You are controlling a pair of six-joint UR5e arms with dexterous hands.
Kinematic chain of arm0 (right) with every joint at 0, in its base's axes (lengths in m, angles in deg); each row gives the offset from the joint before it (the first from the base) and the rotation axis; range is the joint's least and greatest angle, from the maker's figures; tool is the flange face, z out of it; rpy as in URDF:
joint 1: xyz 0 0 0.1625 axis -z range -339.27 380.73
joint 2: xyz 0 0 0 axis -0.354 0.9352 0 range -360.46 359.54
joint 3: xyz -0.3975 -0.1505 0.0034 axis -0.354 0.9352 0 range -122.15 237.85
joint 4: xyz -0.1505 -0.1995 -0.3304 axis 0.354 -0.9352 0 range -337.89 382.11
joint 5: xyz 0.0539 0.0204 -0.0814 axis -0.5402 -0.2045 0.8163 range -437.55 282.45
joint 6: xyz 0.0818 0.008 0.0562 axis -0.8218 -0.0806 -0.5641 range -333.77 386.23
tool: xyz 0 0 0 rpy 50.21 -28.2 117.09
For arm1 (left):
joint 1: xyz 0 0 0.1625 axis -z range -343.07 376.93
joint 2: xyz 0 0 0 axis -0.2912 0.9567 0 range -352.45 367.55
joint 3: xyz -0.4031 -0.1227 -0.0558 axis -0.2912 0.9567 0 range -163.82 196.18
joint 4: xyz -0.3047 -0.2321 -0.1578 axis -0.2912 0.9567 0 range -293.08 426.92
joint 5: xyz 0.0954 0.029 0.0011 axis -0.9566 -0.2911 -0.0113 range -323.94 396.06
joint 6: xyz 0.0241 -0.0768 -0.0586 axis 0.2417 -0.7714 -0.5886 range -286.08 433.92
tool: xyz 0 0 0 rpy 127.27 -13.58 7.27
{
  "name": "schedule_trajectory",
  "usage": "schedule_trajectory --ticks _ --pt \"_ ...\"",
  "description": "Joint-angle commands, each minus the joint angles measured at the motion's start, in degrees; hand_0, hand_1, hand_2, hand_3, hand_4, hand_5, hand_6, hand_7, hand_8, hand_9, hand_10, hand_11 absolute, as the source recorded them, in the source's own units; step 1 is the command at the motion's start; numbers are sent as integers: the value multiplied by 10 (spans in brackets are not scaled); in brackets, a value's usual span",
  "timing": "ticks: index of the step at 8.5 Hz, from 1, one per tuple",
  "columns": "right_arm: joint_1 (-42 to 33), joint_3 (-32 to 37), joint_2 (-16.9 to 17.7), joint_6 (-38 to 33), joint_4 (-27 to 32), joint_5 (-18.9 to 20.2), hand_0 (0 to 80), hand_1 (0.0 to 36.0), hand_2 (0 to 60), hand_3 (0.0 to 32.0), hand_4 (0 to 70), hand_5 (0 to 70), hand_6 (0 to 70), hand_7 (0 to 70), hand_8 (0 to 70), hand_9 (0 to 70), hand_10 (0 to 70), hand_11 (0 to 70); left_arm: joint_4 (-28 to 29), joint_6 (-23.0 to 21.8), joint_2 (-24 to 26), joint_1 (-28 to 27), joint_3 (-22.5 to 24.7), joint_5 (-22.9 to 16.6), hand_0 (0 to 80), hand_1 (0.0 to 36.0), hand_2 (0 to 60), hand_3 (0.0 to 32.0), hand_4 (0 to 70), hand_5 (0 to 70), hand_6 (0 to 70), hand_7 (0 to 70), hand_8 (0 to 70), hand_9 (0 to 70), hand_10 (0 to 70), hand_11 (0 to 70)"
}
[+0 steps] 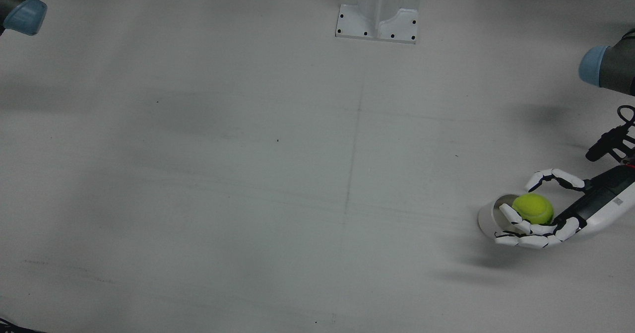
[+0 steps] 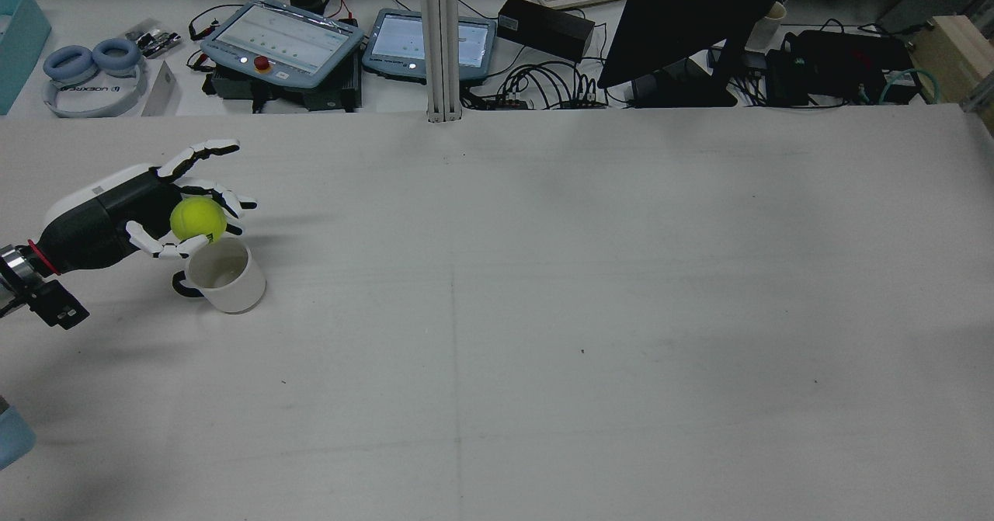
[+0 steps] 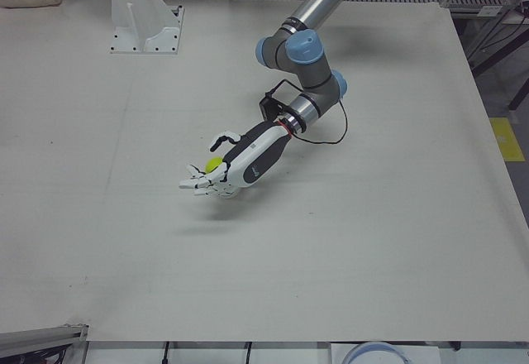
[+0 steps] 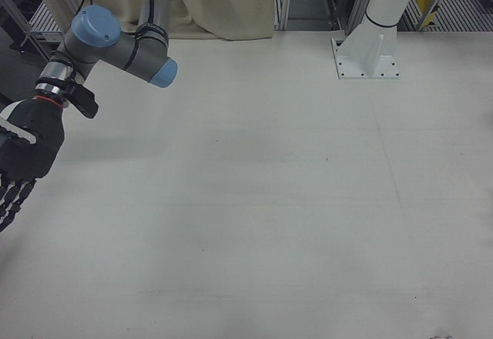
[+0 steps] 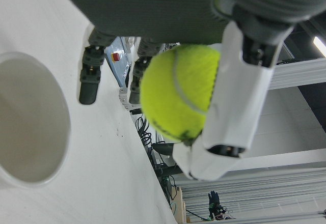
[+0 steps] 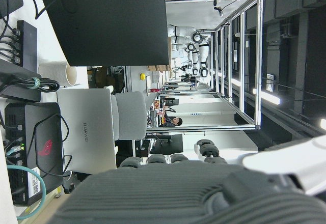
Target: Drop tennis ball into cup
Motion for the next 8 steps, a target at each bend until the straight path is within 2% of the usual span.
schedule_trajectory --ticks 1,2,3,4,5,6,7,8 --pt "0 -1 0 0 0 0 0 0 0 0 0 0 0 0 0 0 0 0 0 -2 -1 3 3 0 744 358 473 320 0 225 391 211 271 125 160 262" --pt "0 -1 0 0 0 0 0 0 0 0 0 0 0 0 0 0 0 0 1 -9 -1 4 0 0 710 360 458 320 0 207 315 219 253 123 157 258" --pt "0 0 0 0 0 0 0 0 0 0 0 0 0 0 0 0 0 0 -3 -29 0 41 -6 1 664 358 470 320 0 218 391 199 266 116 155 252" --pt "0 0 0 0 0 0 0 0 0 0 0 0 0 0 0 0 0 0 -23 -32 14 123 -24 0 681 359 461 320 0 205 314 218 252 121 158 258" --pt "0 0 0 0 0 0 0 0 0 0 0 0 0 0 0 0 0 0 -37 -34 50 185 -73 -1 728 358 462 320 2 197 273 241 246 128 166 269" --pt "0 0 0 0 0 0 0 0 0 0 0 0 0 0 0 0 0 0 -38 -40 88 239 -130 -2 797 360 497 320 36 229 401 236 275 134 175 284" --pt "0 0 0 0 0 0 0 0 0 0 0 0 0 0 0 0 0 0 -38 -43 101 272 -161 -2 800 360 499 320 79 212 294 282 255 152 184 300" --pt "0 0 0 0 0 0 0 0 0 0 0 0 0 0 0 0 0 0 -39 -44 102 285 -167 -2 800 360 512 320 84 230 370 271 271 151 186 304"
